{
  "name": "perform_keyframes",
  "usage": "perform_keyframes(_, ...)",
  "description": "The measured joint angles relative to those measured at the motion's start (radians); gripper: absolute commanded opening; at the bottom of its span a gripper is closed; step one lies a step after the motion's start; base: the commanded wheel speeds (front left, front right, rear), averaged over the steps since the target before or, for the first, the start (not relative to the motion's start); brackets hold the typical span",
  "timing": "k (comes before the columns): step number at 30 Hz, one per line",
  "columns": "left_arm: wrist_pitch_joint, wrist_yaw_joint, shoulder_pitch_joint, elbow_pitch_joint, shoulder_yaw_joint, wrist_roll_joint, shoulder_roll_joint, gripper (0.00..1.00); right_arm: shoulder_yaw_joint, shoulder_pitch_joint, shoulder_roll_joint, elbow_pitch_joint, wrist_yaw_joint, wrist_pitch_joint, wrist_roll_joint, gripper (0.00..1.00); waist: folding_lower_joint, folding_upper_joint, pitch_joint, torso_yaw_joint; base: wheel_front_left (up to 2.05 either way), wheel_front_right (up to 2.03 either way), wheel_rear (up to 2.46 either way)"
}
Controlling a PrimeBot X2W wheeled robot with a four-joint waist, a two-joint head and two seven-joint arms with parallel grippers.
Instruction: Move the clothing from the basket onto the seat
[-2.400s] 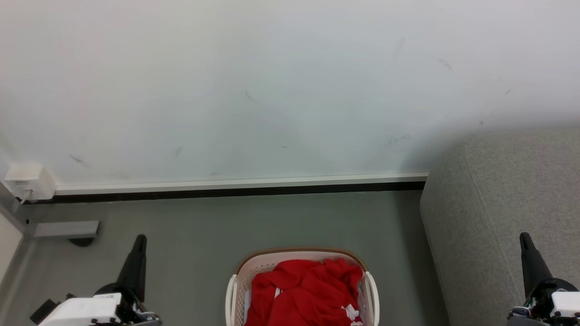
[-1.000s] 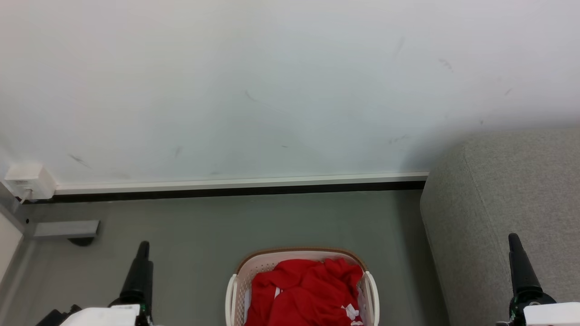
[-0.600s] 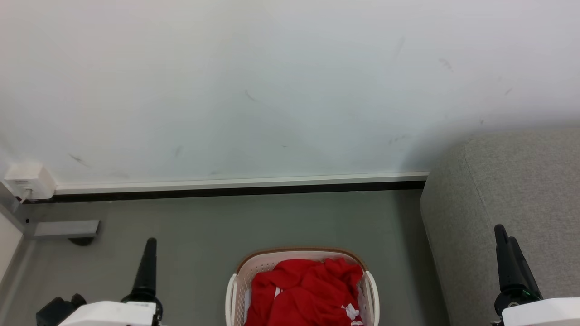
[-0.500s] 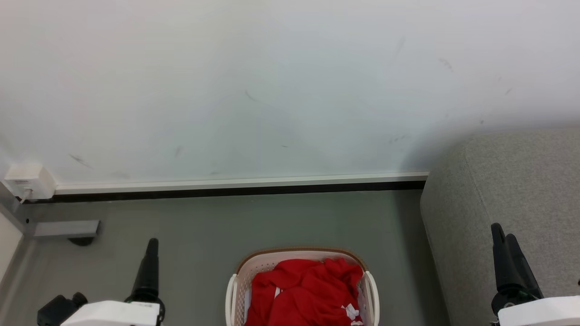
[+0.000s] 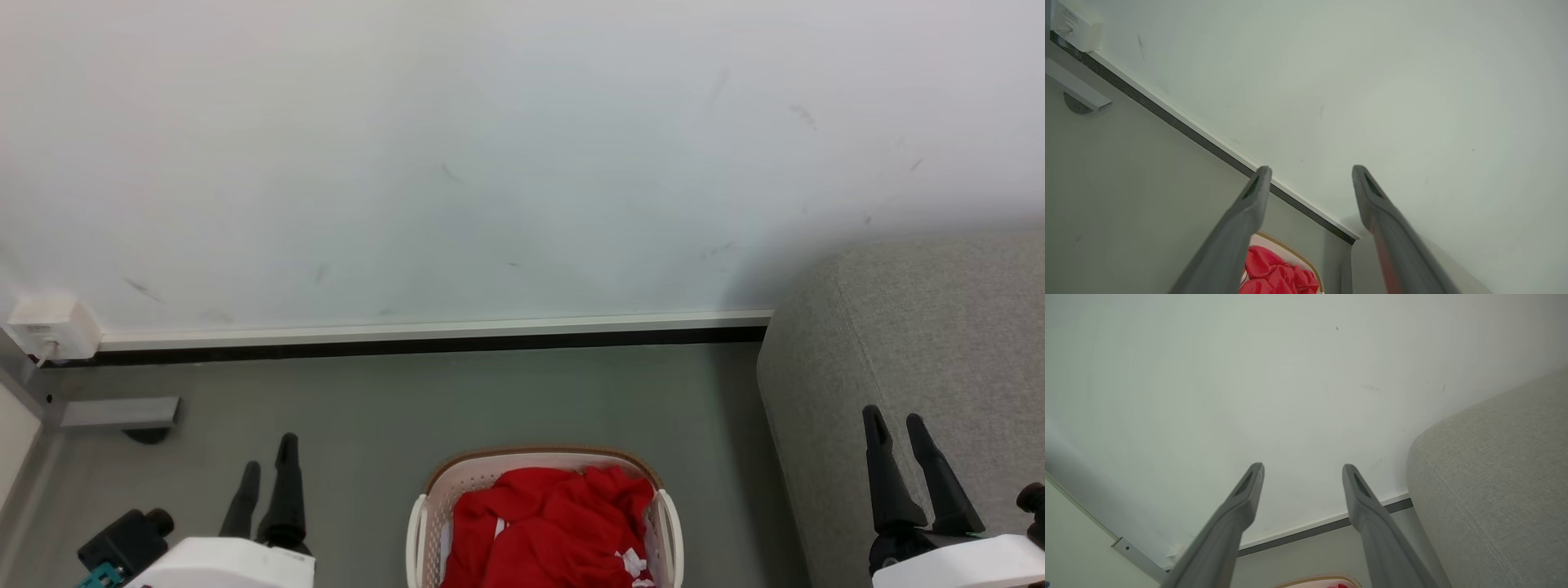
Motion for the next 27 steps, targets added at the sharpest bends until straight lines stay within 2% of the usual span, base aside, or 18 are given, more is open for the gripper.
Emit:
perform_keyframes(9,-0.025,0.025,0.000,-0.004,-0.033,0.158,0.029,1.00,-0.005,-0.019,0.009,0.018,0.000,-0.008,-0.144,1.00,0.0000,0.0000,0.000,0.000,0.00,0.00,0.00)
perform_keyframes(27,-0.073,0.067,0.000,-0.001,-0.083,0.354,0.078,1.00,-0.033,-0.025,0.031,0.065,0.000,-0.022,-0.375,1.00,0.0001,0.0000,-0.002,0.008,0.00,0.00,0.00)
